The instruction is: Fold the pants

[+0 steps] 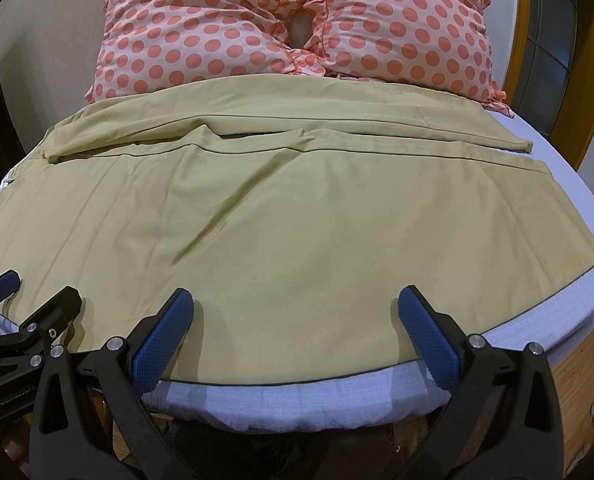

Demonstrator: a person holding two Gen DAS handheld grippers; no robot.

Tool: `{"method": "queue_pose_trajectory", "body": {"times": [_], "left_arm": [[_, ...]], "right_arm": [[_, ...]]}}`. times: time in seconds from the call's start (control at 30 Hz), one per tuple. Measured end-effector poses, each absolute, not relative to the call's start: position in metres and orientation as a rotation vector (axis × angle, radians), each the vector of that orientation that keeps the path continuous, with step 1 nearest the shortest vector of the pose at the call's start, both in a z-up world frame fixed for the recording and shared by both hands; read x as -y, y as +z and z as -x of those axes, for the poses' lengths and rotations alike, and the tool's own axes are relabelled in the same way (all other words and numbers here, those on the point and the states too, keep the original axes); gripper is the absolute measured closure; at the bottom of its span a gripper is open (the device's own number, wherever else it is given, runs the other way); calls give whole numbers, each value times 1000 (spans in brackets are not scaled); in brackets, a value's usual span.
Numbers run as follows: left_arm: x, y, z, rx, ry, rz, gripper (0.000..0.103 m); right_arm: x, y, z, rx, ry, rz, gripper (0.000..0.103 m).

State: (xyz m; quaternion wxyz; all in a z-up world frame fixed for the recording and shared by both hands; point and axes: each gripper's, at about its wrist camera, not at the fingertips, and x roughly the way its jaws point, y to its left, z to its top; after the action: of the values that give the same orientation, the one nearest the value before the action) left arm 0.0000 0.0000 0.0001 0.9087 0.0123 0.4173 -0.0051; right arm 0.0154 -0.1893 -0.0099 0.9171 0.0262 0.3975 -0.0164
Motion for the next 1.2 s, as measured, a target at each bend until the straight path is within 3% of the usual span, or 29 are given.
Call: {"method": "queue_pose_trajectory", "body": {"times": [1.2], "left_arm": [[0, 0, 0, -855, -10, -25, 2]], "right_arm": [[188, -7, -11, -794, -30, -53, 1]]}}
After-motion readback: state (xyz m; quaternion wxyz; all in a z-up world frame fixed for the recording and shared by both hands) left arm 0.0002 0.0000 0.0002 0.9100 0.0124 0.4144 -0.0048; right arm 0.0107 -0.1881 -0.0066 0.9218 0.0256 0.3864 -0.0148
